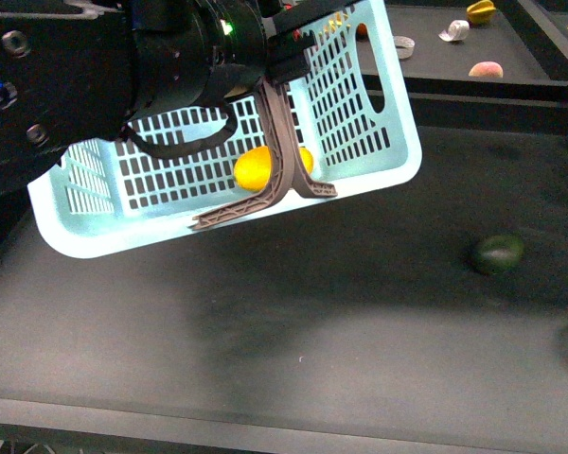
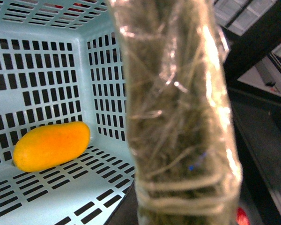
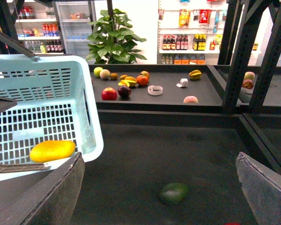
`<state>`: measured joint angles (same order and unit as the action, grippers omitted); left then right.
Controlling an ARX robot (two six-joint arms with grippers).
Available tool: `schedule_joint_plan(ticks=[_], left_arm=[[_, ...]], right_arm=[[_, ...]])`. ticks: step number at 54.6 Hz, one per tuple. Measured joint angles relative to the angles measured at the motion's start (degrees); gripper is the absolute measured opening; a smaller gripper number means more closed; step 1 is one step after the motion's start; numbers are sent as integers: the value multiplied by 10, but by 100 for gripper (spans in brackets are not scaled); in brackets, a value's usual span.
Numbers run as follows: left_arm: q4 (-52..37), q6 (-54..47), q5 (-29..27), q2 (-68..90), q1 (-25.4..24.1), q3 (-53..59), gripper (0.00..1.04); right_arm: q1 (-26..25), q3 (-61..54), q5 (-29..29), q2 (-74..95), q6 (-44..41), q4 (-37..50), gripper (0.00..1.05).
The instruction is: Pick mango with right arm and hold basket with left
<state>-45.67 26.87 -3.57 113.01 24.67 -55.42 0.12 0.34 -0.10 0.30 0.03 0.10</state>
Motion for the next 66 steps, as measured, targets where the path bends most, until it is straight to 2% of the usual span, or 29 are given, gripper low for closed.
schedule_joint_plan(ticks=[5,17,30,41,53,62,66], left_arm=[[17,57,-16,31,-17,-43,5],[99,204,-96,100,-80,-153,5],[138,328,-162,143,-132,-203,5],[157,419,-168,181,-164,-228,5],[233,533,-168,207,-197,-278,5],[264,569,-158,218,-205,-305,5],[267,574,-148,220,-207,-312,15]], right_arm=[[0,0,0,0,0,0,96],[0,0,0,0,0,0,96],[0,0,0,0,0,0,96],[0,0,0,0,0,0,96],[0,0,0,0,0,0,96],[0,0,0,0,0,0,96],[0,0,0,0,0,0,96]])
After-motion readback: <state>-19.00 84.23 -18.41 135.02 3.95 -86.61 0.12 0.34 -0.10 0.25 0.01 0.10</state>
